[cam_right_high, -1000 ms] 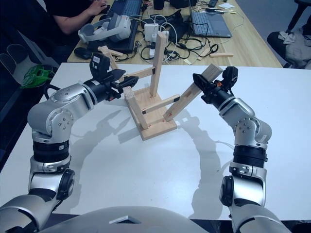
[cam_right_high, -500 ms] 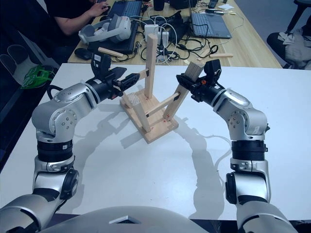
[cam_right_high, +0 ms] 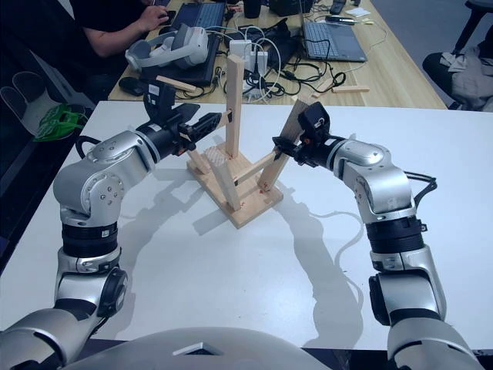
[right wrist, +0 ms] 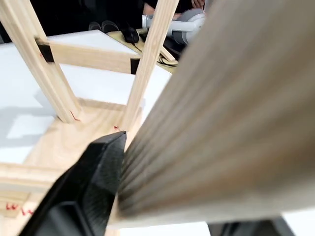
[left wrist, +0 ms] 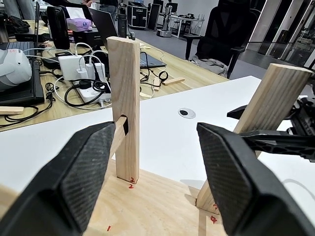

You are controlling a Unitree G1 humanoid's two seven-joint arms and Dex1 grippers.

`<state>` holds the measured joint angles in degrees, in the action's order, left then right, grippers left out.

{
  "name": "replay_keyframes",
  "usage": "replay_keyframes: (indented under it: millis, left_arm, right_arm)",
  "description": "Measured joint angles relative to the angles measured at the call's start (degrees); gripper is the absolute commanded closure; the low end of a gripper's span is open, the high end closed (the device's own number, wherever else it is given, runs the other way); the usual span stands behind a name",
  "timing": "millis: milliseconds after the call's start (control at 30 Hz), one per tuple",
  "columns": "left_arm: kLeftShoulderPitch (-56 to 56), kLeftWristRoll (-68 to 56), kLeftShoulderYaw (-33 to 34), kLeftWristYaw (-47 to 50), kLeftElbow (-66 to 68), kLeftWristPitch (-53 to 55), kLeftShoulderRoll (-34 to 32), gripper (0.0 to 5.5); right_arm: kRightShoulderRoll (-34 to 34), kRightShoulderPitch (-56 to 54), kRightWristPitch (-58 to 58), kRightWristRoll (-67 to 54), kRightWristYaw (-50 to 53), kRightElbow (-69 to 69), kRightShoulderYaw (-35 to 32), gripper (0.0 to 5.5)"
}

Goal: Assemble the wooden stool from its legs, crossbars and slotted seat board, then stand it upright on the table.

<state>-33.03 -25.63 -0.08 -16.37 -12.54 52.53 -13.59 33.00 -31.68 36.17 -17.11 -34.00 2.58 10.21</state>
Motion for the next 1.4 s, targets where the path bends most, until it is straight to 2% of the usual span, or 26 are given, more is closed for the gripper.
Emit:
replay_keyframes:
  millis: [200,300,367,400,500,700,767,900,1033,1167,1233,1333,1400]
  left_arm:
    - [-0.1,0.2,0.4,0.6,0.2,-0.9,0.3,2.46]
    - [-0.2,0.3,0.7,0.9,0.4,-1.5,0.5,2.46]
    - [-0.2,0.3,0.8,0.9,0.4,-1.8,0.7,2.46]
    - [-0.3,0.2,1.1,1.0,0.4,-2.2,0.8,2.46]
    - [-0.3,0.3,1.9,1.1,0.8,-3.9,1.1,2.46]
    - [-0.4,0.5,2.4,1.5,1.5,-7.4,2.2,2.46]
    - [-1.5,1.8,5.2,4.2,2.4,-14.0,3.6,2.46]
    - [-5.8,2.7,12.8,10.5,4.0,-27.0,4.9,2.46]
    - [-6.7,2.7,15.0,13.6,4.9,-31.4,4.9,2.46]
    - [-6.9,2.7,16.2,17.0,5.1,-32.3,5.6,2.46]
    - [-7.0,2.7,16.6,18.4,6.6,-32.4,6.1,2.46]
    - [-7.4,2.7,16.8,18.4,7.1,-33.3,6.2,2.46]
    - [-7.5,2.7,16.7,18.3,7.9,-33.4,6.2,2.46]
  right_arm:
    - [2.8,-2.2,4.0,5.9,0.4,-3.2,4.7,1.75]
    - [2.9,-2.5,4.8,8.0,1.4,-4.1,5.7,1.49]
    - [-0.3,-1.3,4.2,7.2,3.9,-3.7,2.0,1.49]
    - [-4.0,0.4,1.8,6.4,7.3,-2.9,-1.4,1.49]
    - [-9.4,-0.2,-5.8,6.1,13.9,-3.0,-7.8,1.49]
    - [-11.1,-7.3,-15.1,5.1,14.9,-8.2,-12.8,1.49]
    - [-11.0,-9.6,-13.5,2.2,12.1,-11.8,-12.7,1.78]
    - [-13.1,-6.7,7.4,-10.1,9.9,-16.0,-12.3,2.46]
    - [-18.2,2.5,27.6,-13.4,14.5,-16.0,-11.8,3.14]
    - [-22.7,1.1,36.4,-11.5,22.5,-17.7,-13.7,3.91]
    - [-23.6,1.0,37.2,-9.8,24.7,-17.9,-12.2,4.20]
    - [-23.8,4.2,27.7,-8.3,21.7,-20.0,-7.5,4.70]
    - [-24.2,0.2,22.6,-9.3,19.5,-22.1,-9.0,5.14]
